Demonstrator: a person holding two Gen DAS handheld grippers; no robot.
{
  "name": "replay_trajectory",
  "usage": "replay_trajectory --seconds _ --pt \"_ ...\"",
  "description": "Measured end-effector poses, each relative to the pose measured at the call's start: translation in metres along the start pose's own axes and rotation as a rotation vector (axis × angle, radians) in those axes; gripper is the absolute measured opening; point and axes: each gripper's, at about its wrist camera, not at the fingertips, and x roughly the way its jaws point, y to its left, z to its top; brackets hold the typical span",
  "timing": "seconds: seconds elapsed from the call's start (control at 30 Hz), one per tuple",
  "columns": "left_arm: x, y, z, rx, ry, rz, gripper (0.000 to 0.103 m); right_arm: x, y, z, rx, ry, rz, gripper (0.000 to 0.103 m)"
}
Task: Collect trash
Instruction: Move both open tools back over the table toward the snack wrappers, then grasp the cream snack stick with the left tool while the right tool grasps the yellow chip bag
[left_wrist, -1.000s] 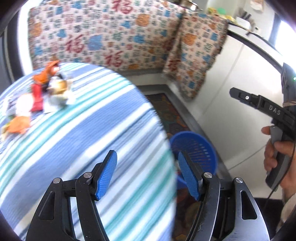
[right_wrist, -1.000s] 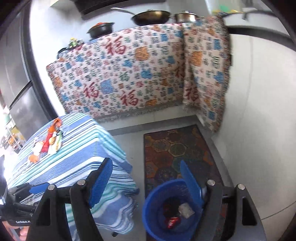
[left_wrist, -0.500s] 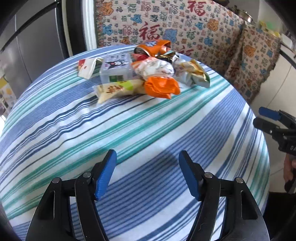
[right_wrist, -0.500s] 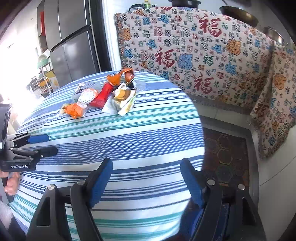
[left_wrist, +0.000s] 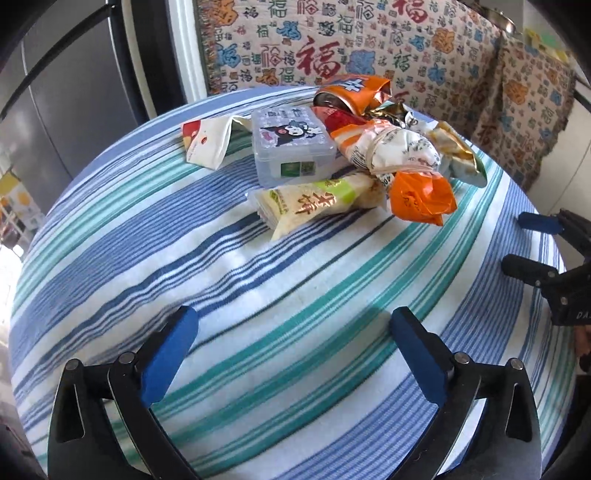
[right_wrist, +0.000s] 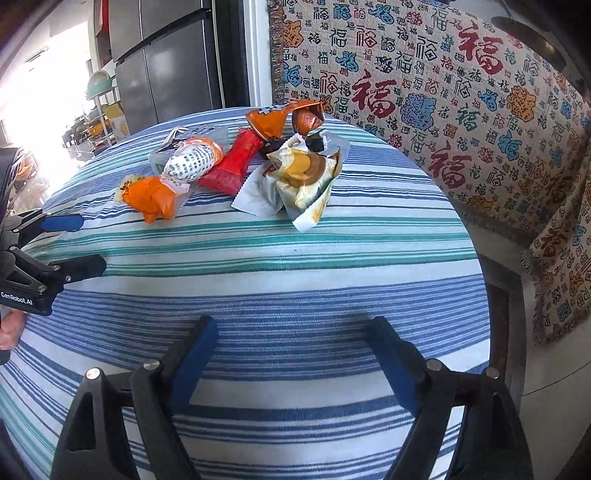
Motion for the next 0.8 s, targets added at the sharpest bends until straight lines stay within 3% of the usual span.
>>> replay_trajectory --seconds 0.17,0.4,0.53,0.6,0.63,0.67,0.7,0.73,0.77,0.8 --pt "0.015 0.01 0.023 0.035 -0.006 -0.029 0.103 0.022 0.001 0.025 0.002 0.024 0.004 0.102" --pt "0.031 0.005 0.047 0.08 -0.022 -0.047 0.102 0.047 -0.003 0.055 0.008 0.016 0.001 0.103" --pt "0.032 -0.004 0.052 0.113 -0.043 -0.057 0.091 0.046 0.001 0.057 0.0 0.006 -0.004 0.098" --pt "0.03 -0.007 0.053 0.125 -0.053 -0.078 0.08 0.047 0.002 0.059 -0.001 -0.001 0.009 0.094" --pt "0.028 -0.008 0.053 0.135 -0.061 -0.083 0.069 0.047 0.001 0.061 0.011 -0.006 0.014 0.093" --pt "0.027 -0.009 0.053 0.145 -0.07 -0.082 0.06 0.046 0.0 0.063 0.026 -0.016 0.023 0.089" --pt "0.026 -0.012 0.053 0.158 -0.078 -0.085 0.055 0.046 -0.001 0.065 0.045 -0.026 0.038 0.078" --pt "0.024 -0.014 0.052 0.171 -0.081 -0.094 0.04 0.045 -0.001 0.067 0.061 -0.036 0.049 0.068" --pt "0.024 -0.016 0.052 0.181 -0.082 -0.103 0.031 0.046 -0.001 0.069 0.072 -0.034 0.039 0.049" --pt "0.023 -0.019 0.051 0.19 -0.086 -0.092 0.03 0.045 -0.001 0.07 0.078 -0.035 0.034 0.037"
